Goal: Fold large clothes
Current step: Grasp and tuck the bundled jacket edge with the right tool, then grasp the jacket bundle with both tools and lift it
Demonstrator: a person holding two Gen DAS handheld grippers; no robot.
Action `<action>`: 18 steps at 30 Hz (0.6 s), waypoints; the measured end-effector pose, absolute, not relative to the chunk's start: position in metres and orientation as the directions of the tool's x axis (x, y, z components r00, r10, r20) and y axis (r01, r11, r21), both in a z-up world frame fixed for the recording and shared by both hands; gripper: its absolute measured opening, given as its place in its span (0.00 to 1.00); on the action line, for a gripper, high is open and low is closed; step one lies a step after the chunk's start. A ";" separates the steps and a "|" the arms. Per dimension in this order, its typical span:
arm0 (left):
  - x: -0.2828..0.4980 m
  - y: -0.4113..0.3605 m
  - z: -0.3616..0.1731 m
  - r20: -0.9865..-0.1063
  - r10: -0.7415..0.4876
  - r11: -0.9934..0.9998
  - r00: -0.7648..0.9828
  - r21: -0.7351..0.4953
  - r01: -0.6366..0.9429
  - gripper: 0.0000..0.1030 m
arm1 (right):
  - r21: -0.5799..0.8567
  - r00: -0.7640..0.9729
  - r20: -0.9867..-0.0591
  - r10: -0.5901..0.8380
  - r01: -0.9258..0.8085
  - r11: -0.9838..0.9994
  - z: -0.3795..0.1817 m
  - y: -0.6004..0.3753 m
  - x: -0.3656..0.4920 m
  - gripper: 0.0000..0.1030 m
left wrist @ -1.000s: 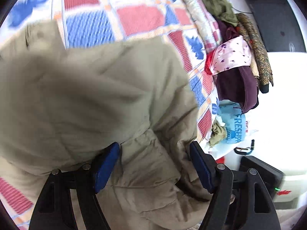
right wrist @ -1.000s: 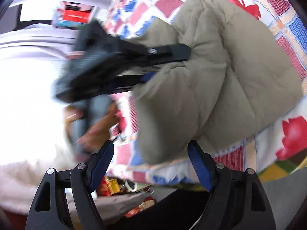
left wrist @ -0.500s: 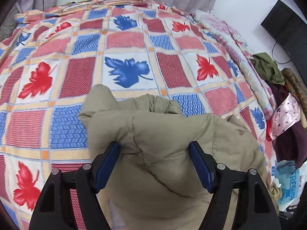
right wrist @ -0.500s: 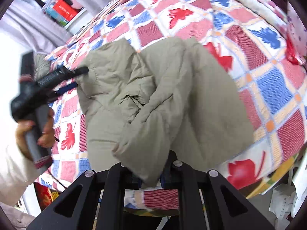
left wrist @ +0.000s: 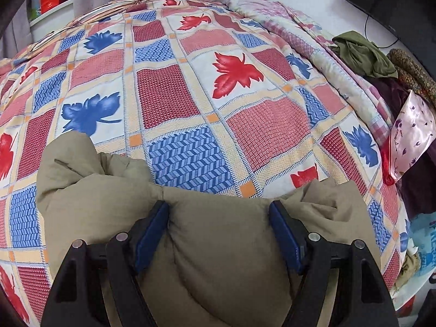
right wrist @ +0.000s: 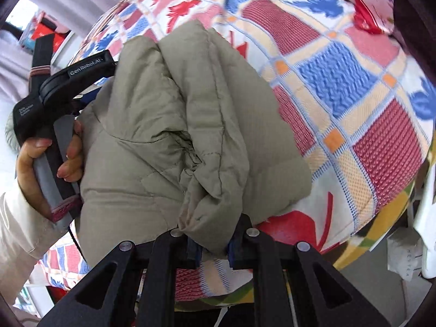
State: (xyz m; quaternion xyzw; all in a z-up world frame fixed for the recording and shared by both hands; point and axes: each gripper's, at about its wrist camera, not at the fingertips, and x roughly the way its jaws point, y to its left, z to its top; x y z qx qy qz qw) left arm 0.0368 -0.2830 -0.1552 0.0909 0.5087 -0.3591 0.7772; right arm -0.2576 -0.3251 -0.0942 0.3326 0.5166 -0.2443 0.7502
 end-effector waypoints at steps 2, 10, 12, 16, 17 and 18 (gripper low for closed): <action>0.034 -0.291 -0.160 -0.862 -0.448 0.727 0.235 -0.199 0.657 0.73 | 0.289 0.365 -0.931 0.006 0.726 0.624 -0.108 -0.336 -0.263 0.15; 0.036 -0.290 -0.164 -0.873 -0.434 0.728 0.225 -0.193 0.658 0.73 | 0.443 0.441 -0.887 0.138 0.728 0.523 -0.089 -0.372 -0.287 0.24; 0.036 -0.289 -0.163 -0.874 -0.431 0.727 0.224 -0.190 0.659 0.73 | 0.426 0.459 -0.884 0.090 0.709 0.562 -0.064 -0.378 -0.290 0.42; 0.036 -0.286 -0.159 -0.882 -0.413 0.730 0.227 -0.172 0.662 0.73 | 0.428 0.522 -0.852 0.043 0.647 0.631 -0.026 -0.390 -0.272 0.60; 0.036 -0.285 -0.156 -0.884 -0.407 0.731 0.229 -0.166 0.661 0.73 | 0.442 0.534 -0.844 0.060 0.627 0.641 -0.024 -0.392 -0.261 0.60; 0.036 -0.283 -0.152 -0.886 -0.399 0.735 0.235 -0.156 0.660 0.73 | 0.448 0.535 -0.841 0.078 0.610 0.653 -0.025 -0.393 -0.251 0.60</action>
